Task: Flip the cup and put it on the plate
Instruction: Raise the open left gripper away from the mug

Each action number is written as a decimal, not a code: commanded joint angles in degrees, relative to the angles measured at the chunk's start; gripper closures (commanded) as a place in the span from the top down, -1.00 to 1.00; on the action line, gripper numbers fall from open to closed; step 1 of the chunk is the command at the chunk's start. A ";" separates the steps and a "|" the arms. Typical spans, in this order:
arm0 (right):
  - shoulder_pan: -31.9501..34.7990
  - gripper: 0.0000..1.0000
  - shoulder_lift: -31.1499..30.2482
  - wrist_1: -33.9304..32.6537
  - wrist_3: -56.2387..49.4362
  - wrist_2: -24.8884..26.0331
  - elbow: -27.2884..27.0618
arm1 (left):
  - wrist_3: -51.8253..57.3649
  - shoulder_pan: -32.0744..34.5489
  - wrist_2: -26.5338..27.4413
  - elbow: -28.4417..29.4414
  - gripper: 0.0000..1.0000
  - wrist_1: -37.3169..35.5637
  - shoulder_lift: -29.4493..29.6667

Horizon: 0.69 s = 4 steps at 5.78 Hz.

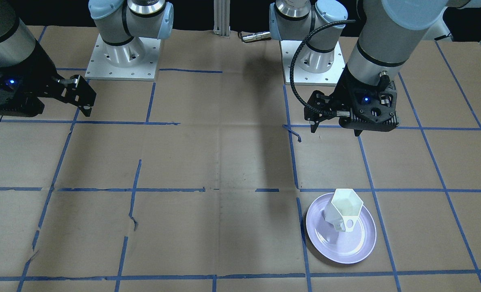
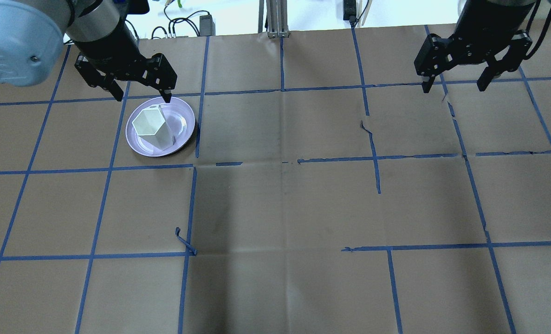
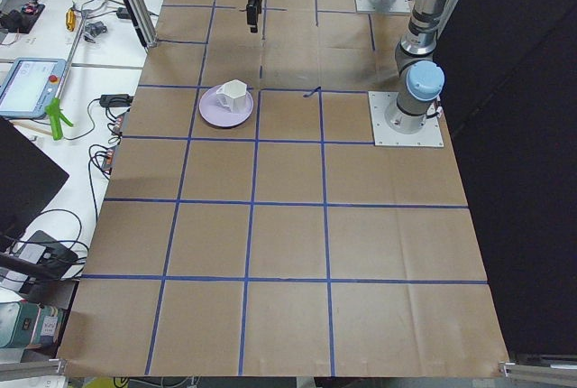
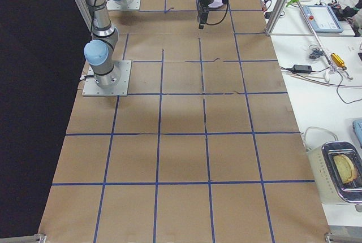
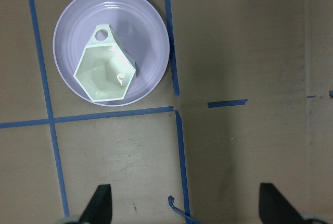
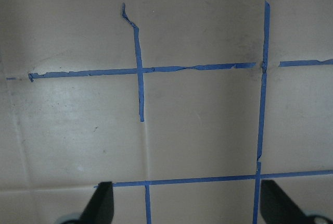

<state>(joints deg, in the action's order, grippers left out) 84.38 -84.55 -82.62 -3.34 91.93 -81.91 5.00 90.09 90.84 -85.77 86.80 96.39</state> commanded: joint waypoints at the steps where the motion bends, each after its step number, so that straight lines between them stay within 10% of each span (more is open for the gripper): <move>1: 0.00 1.00 0.00 0.00 0.00 0.00 0.00 | 0.01 0.00 -0.22 0.60 0.97 0.12 0.29; 4: 0.00 1.00 0.00 0.00 0.00 0.00 0.00 | 0.01 0.00 -0.14 0.69 0.97 0.30 -0.32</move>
<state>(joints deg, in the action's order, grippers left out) 84.38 -84.55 -82.62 -3.34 91.93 -81.91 4.95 90.09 90.65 -85.10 87.07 96.17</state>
